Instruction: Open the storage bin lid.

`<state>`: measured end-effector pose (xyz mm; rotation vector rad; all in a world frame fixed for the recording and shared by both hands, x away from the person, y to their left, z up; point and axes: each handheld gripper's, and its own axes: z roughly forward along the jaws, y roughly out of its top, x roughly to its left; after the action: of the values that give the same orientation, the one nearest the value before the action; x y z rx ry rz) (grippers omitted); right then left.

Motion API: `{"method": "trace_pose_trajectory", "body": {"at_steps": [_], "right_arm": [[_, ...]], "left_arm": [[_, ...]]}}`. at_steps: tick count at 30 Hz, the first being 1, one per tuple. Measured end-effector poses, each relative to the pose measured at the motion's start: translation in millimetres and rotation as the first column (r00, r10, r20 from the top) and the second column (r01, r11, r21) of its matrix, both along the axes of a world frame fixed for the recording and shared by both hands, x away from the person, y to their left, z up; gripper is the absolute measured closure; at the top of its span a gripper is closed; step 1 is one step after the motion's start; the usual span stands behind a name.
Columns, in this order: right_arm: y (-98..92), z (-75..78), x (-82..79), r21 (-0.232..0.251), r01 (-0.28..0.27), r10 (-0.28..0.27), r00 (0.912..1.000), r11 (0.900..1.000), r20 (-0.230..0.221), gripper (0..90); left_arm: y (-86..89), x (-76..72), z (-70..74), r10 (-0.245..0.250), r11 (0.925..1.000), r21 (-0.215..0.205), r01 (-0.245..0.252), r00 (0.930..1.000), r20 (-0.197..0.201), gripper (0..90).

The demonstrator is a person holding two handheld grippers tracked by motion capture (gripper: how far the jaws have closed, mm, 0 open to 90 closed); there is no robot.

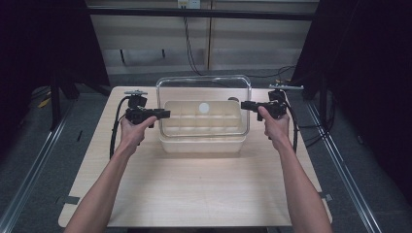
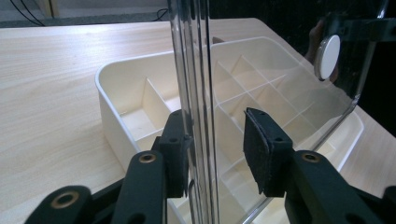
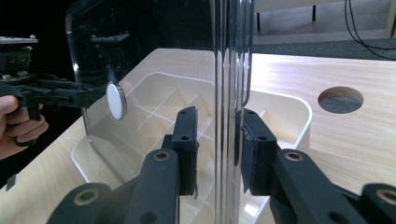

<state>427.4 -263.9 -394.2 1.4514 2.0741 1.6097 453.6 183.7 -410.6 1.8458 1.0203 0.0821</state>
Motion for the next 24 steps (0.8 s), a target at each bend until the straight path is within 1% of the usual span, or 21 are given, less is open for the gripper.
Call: {"method": "trace_pose_trajectory", "body": {"at_steps": [5,6,11,13,15,16,21,24], "right_arm": [[1.7,5.5,0.0,-0.005,-0.001,0.001,1.0,1.0,0.003,70.8],[2.0,8.4,-0.5,-0.003,-0.002,0.002,0.9999,1.0,0.012,70.9],[0.1,9.9,-2.3,0.001,0.001,-0.001,1.0,1.0,0.006,70.8],[-0.4,10.3,-2.8,0.001,0.002,-0.002,1.0,1.0,0.005,70.7],[-0.9,12.6,-4.3,0.001,0.008,-0.008,1.0,1.0,0.003,70.7],[-1.2,15.3,-5.8,-0.002,0.005,-0.005,1.0,1.0,0.008,70.8],[-2.1,19.2,-9.2,0.007,0.011,-0.011,0.9999,1.0,0.005,70.7],[-0.9,23.1,-12.8,0.006,0.007,-0.007,0.9999,1.0,0.008,70.8]], "left_arm": [[1.5,-1.0,3.5,0.002,1.0,-0.005,-0.002,1.0,0.006,61.9],[2.0,-1.6,6.3,0.001,1.0,-0.004,-0.001,0.9999,0.013,61.9],[0.3,-3.4,11.5,-0.009,0.9999,0.006,0.009,0.9996,0.025,62.3],[-0.3,-3.8,12.2,-0.006,1.0,0.001,0.006,0.9997,0.024,62.5],[-0.6,-4.6,14.1,-0.008,1.0,0.002,0.008,0.9996,0.026,62.4],[0.0,-5.1,16.5,-0.016,0.9999,-0.003,0.016,0.9994,0.029,62.6],[-0.1,-8.3,21.7,-0.015,0.9998,-0.01,0.016,0.9991,0.04,63.2],[1.9,-11.2,25.2,-0.023,0.9997,-0.007,0.024,0.9986,0.047,63.2]]}}
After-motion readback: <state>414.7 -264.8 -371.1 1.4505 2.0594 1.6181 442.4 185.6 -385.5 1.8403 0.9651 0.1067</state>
